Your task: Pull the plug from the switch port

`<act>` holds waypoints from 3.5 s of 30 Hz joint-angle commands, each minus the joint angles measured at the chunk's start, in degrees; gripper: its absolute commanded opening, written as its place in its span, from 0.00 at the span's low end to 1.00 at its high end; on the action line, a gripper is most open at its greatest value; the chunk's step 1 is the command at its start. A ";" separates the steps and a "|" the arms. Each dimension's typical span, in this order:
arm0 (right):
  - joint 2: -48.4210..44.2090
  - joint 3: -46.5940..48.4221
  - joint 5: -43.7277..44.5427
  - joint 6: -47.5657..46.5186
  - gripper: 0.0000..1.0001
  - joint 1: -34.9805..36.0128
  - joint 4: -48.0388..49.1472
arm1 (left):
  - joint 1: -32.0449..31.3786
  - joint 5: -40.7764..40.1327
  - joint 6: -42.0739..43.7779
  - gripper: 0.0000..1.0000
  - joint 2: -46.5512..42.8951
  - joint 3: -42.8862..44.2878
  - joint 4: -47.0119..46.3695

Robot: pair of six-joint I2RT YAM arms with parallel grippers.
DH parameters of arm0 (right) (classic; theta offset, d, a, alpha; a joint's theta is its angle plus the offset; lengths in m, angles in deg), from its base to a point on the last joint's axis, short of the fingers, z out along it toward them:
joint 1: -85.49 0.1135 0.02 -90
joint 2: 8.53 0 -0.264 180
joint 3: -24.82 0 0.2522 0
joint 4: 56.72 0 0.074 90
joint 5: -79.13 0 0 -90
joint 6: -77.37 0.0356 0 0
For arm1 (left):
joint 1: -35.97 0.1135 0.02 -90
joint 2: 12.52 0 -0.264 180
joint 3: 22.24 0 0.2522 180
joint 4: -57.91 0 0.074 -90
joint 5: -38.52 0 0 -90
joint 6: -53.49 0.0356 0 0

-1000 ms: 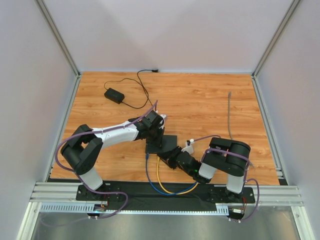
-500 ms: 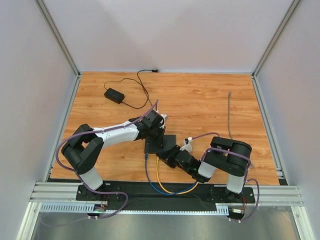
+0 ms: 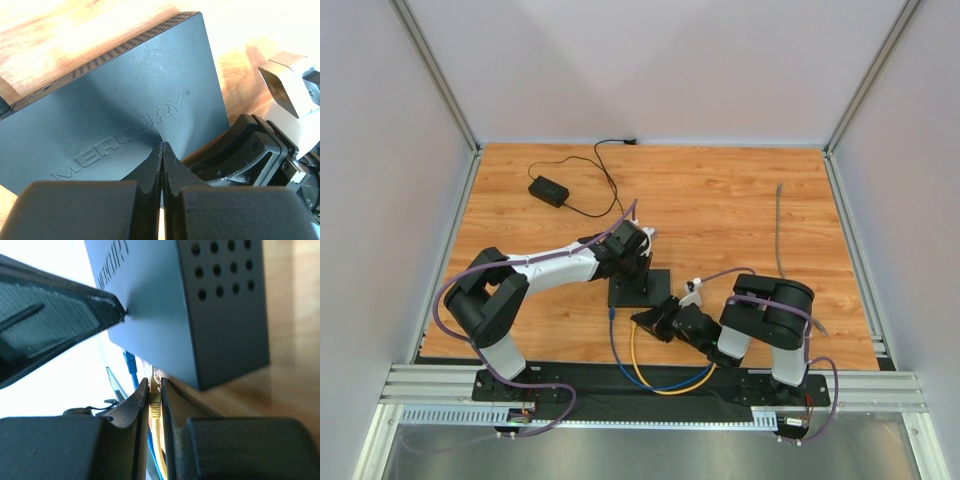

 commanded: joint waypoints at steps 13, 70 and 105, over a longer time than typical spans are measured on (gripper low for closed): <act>-23.33 0.29 -1.93 -18.13 0.00 0.87 -28.20 | -0.12 -5.84 1.62 0.00 -0.52 -2.20 10.64; -18.10 73.77 -4.65 -65.44 0.02 -66.62 -105.66 | -0.21 -9.27 1.62 0.00 -24.88 -2.10 21.01; -31.95 50.58 8.53 -61.93 0.69 -42.93 -111.63 | 0.06 -9.81 -14.72 0.24 -53.25 -17.91 26.64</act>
